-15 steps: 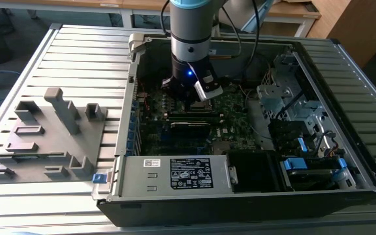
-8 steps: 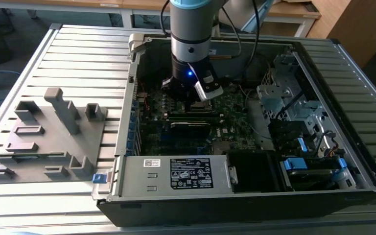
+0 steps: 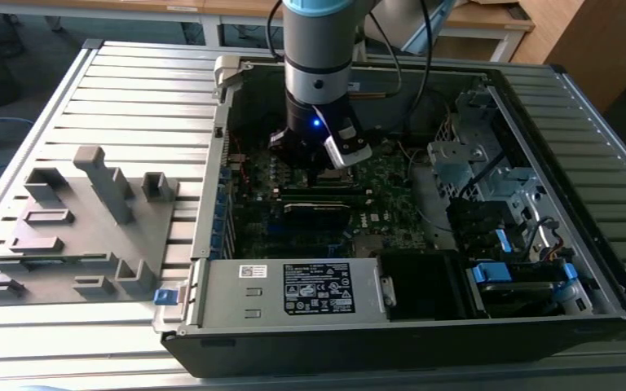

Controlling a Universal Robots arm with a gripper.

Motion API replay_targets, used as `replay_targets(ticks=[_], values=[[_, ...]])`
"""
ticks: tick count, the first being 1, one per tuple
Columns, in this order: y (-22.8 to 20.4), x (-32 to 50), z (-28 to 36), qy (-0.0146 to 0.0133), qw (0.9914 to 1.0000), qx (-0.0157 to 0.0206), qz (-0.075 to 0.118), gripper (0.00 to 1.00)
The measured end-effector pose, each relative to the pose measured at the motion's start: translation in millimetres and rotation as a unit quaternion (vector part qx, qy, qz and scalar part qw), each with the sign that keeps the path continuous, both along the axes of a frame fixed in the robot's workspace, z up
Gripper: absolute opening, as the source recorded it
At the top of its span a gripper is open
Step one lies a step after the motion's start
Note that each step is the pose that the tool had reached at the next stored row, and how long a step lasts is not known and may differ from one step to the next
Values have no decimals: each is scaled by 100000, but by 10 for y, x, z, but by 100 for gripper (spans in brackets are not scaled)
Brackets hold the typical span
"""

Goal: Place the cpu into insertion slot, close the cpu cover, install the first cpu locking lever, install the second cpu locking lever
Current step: 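Install the second cpu locking lever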

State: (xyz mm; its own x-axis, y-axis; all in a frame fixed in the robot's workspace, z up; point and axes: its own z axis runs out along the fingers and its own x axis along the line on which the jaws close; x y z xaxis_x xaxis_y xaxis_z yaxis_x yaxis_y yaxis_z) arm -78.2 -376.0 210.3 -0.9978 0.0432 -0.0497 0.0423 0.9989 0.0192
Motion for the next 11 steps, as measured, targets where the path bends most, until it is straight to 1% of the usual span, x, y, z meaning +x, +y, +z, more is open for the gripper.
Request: replay_targets(ticks=[2,4,9,11], values=[[-4,0,4,-4,100000,260,2,11],[-7,0,5,-11,99999,400,-1,11],[-28,0,5,-5,99999,403,68,11],[-29,0,5,-6,99999,400,80,11]])
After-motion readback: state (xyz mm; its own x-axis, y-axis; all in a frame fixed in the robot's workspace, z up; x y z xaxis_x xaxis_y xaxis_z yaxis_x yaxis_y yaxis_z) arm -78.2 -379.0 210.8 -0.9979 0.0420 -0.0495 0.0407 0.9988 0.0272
